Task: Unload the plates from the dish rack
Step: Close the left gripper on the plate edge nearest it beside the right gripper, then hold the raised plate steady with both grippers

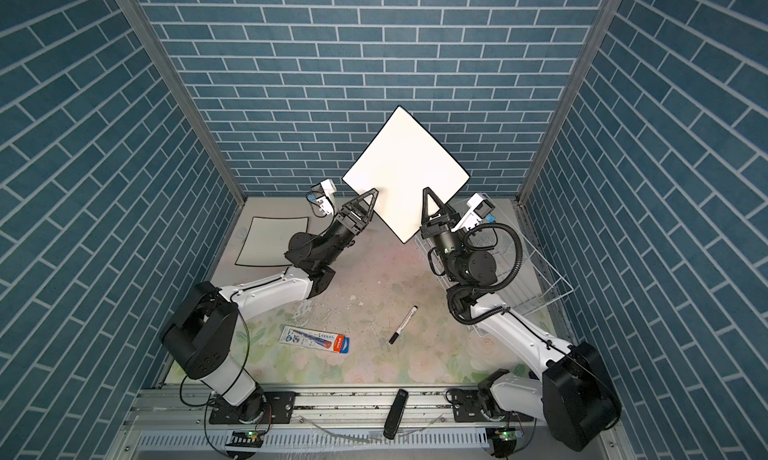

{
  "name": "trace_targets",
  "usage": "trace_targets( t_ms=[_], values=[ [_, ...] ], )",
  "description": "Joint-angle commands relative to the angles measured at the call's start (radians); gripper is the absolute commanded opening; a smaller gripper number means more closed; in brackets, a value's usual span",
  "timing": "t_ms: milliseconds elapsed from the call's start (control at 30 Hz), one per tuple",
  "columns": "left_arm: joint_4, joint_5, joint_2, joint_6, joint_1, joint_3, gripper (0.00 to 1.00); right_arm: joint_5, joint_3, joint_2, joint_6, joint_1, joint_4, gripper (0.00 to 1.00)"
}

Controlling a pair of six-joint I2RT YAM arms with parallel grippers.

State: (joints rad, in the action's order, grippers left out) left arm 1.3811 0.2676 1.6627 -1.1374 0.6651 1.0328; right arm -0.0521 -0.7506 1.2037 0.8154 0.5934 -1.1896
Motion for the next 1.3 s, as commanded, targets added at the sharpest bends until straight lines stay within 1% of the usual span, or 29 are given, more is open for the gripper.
trace_targets(
  t_ms=[0, 167, 400, 567, 700, 800, 900, 1033, 1067, 1133, 1267],
  values=[
    [0.027, 0.020, 0.011, -0.005, -0.002, 0.032, 0.61, -0.022, -0.036, -0.067, 0.079, 0.013, -0.210, 0.00],
    [0.027, 0.023, 0.015, -0.013, -0.001, 0.046, 0.50, -0.015, -0.053, -0.051, 0.079, 0.020, -0.209, 0.00],
    [0.027, 0.021, 0.011, -0.016, -0.001, 0.046, 0.45, 0.006, -0.086, -0.039, 0.084, 0.030, -0.211, 0.00],
    [0.027, 0.027, 0.014, -0.019, -0.001, 0.046, 0.37, 0.012, -0.101, -0.024, 0.085, 0.045, -0.210, 0.00],
    [0.027, 0.027, 0.007, -0.019, 0.001, 0.040, 0.36, 0.017, -0.119, -0.003, 0.085, 0.049, -0.210, 0.00],
    [0.027, 0.026, -0.001, -0.018, -0.001, 0.033, 0.31, 0.017, -0.127, 0.002, 0.085, 0.050, -0.209, 0.00],
    [0.027, 0.025, -0.005, -0.016, -0.001, 0.027, 0.27, 0.015, -0.129, 0.003, 0.085, 0.050, -0.210, 0.00],
    [0.027, 0.026, -0.008, -0.018, 0.001, 0.027, 0.26, 0.016, -0.134, 0.007, 0.086, 0.052, -0.211, 0.00],
    [0.027, 0.027, -0.006, -0.019, 0.001, 0.027, 0.27, 0.017, -0.136, 0.008, 0.087, 0.053, -0.210, 0.00],
    [0.027, 0.024, -0.008, -0.021, 0.001, 0.021, 0.32, 0.015, -0.138, 0.011, 0.087, 0.052, -0.210, 0.00],
    [0.027, 0.019, -0.009, -0.022, 0.003, 0.013, 0.33, 0.008, -0.141, 0.019, 0.085, 0.053, -0.210, 0.00]
  ],
)
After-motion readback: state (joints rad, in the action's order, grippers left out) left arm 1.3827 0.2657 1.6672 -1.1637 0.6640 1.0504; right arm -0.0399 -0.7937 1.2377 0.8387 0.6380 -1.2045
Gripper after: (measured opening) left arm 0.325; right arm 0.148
